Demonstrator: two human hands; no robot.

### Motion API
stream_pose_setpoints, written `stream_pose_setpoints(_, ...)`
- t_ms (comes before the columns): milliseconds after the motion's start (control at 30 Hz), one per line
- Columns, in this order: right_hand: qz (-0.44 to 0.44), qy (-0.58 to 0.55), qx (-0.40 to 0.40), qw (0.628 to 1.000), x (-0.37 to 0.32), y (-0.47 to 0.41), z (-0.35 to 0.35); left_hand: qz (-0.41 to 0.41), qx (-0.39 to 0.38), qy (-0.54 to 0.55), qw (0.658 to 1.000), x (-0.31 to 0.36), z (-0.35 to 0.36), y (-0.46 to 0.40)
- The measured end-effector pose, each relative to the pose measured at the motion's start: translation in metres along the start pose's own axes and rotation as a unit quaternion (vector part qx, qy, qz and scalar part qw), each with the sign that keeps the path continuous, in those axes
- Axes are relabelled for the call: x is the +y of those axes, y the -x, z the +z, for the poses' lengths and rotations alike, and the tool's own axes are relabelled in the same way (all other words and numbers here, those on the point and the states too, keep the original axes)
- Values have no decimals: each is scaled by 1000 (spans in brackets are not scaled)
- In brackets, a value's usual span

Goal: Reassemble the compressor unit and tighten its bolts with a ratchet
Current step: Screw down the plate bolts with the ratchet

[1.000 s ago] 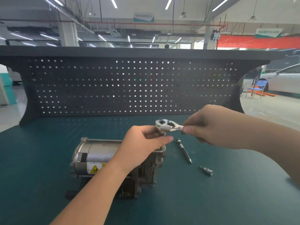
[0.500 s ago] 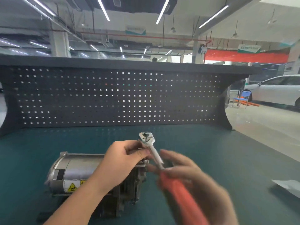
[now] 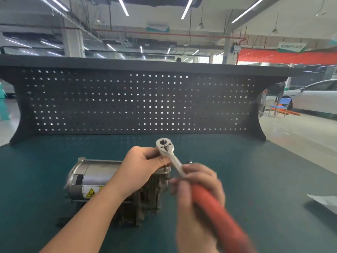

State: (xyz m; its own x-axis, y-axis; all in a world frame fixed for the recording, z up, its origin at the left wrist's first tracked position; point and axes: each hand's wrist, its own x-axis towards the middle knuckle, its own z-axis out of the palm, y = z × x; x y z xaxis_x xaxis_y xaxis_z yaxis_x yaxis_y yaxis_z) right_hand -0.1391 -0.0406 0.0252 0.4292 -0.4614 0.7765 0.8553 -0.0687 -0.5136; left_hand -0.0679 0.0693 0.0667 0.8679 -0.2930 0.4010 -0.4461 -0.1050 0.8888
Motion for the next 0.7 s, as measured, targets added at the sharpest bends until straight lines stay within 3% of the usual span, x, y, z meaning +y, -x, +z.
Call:
stream_pose_setpoints(67,105,-83,102,986,0,-15,-5,22,-12,1,1000,4,0,3)
stream_pose_setpoints(133,248,-234,99,935,9,-36,-17,29,-14,-6,999,4,0,3)
stream_pose_setpoints(167,273,-256,88,923,13,-43,-25,30,-10,-16,999,3,0,2)
stream_pose_setpoints(200,249,-216,67,942,15,-48,-32,28,-5,-28,999,3,1,2)
stream_pose_setpoints(267,53,-43,-26,997,12,-50,-33,25,1,-35,999,3,1,2)
stream_pose_setpoints(300,-77,9,-100,992,11,-48,-29,25,0,-25,999,4,1,3)
stream_pose_setpoints(367,-278,73,-209,935,12,-47,-17,21,-2,8,1000,5,2,5)
stream_pose_setpoints(433,-373,117,-214,895,11,-54,-1,20,3,8,1000,7,3,6)
stream_pose_setpoints(600,-437,45,-175,881,27,-63,5,7,4,2,1000,6,2,1)
stream_pose_setpoints(667,-367,0,-170,915,40,-71,-5,9,1,9,1000,7,2,2)
stream_pose_setpoints(700,-281,-19,-143,949,43,-77,-8,9,2,7,1000,7,2,2)
